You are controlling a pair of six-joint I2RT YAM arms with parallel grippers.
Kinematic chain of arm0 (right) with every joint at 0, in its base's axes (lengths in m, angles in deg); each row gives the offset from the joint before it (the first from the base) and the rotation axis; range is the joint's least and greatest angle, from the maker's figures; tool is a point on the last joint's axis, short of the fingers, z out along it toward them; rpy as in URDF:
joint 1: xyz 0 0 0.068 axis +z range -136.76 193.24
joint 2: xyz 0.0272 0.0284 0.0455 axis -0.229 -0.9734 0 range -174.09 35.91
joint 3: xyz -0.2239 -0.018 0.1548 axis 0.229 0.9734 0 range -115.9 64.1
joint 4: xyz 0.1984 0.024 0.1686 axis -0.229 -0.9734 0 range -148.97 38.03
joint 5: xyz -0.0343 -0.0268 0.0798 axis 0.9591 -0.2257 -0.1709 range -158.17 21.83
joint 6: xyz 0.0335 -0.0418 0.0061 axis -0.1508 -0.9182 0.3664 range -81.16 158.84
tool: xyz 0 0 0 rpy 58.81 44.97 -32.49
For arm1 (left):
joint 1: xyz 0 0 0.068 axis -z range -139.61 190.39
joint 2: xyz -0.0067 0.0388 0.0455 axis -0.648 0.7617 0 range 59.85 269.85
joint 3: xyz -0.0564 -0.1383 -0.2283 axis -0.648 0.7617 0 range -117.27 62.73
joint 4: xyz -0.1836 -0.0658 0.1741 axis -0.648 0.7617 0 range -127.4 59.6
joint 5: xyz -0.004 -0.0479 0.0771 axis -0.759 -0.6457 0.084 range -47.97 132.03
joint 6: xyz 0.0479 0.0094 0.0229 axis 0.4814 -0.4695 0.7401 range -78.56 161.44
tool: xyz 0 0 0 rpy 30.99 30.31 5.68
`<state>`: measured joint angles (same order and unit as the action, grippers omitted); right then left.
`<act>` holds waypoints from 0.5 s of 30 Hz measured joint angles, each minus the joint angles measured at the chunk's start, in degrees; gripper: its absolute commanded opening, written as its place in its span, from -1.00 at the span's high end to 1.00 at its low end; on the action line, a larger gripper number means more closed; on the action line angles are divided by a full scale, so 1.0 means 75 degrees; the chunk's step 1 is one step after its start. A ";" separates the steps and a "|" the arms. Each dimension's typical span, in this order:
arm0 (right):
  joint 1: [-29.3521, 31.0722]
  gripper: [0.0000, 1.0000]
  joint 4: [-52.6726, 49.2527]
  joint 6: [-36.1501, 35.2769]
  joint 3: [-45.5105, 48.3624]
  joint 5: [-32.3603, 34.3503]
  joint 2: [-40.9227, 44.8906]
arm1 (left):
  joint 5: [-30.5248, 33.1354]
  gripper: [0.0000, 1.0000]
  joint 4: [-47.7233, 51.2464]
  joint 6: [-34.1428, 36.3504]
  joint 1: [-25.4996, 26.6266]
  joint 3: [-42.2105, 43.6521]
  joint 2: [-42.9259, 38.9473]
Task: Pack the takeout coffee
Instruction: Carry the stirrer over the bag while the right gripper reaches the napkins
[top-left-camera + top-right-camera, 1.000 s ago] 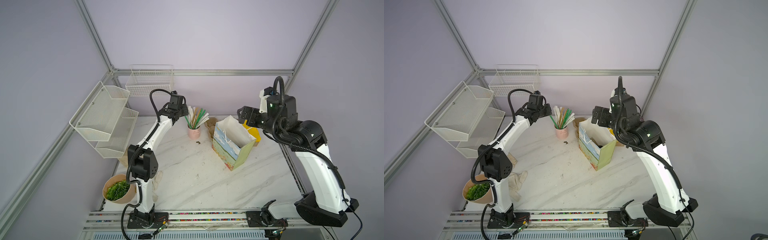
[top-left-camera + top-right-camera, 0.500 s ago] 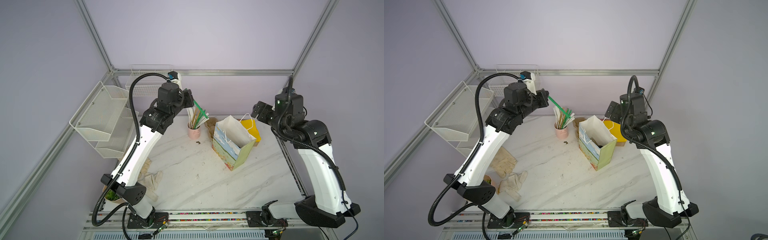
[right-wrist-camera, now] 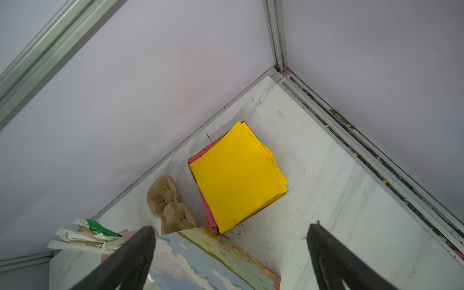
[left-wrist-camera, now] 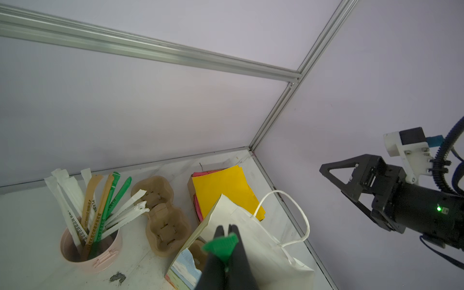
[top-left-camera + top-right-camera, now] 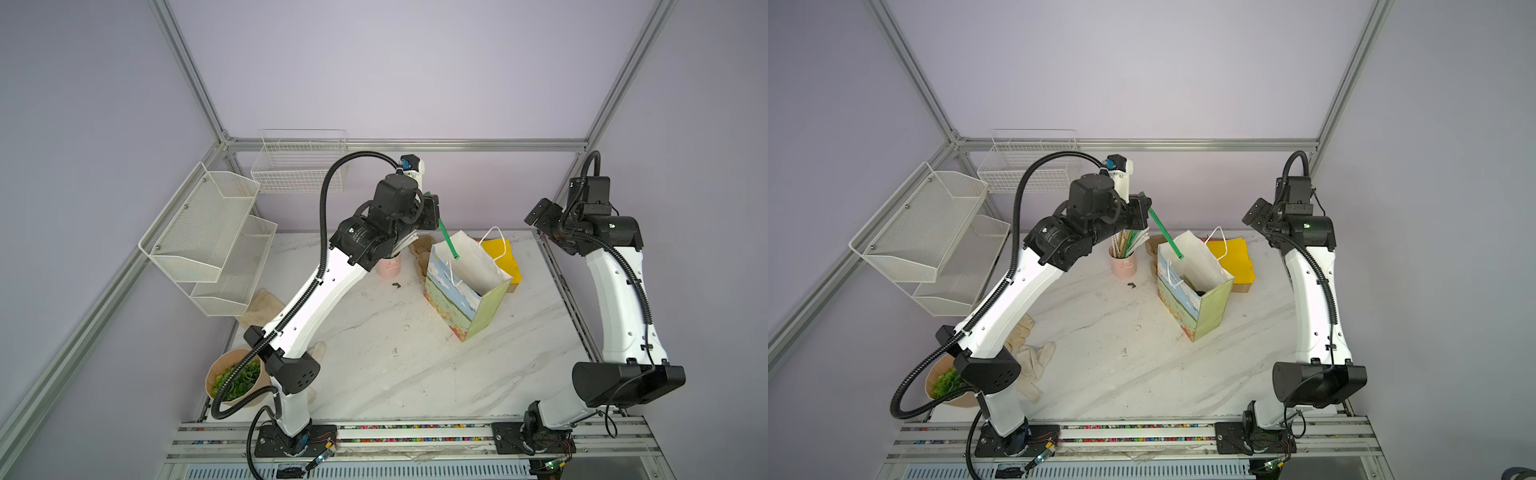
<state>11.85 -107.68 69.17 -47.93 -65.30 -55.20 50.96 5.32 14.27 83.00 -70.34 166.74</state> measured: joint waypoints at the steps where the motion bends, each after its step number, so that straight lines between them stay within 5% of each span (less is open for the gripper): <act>1: -0.0038 -0.95 0.0119 0.0023 0.0128 -0.0067 -0.0119 | -0.0003 1.00 0.0017 0.0000 0.0029 0.0000 0.0102; 15: -0.0058 -0.88 0.1032 0.0425 0.1122 -0.0597 -0.2445 | 0.0009 0.91 0.0055 0.0175 0.0131 0.0003 0.1122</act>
<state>11.42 -99.94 72.36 -39.52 -69.78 -73.54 51.03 5.73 15.58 83.98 -70.32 175.16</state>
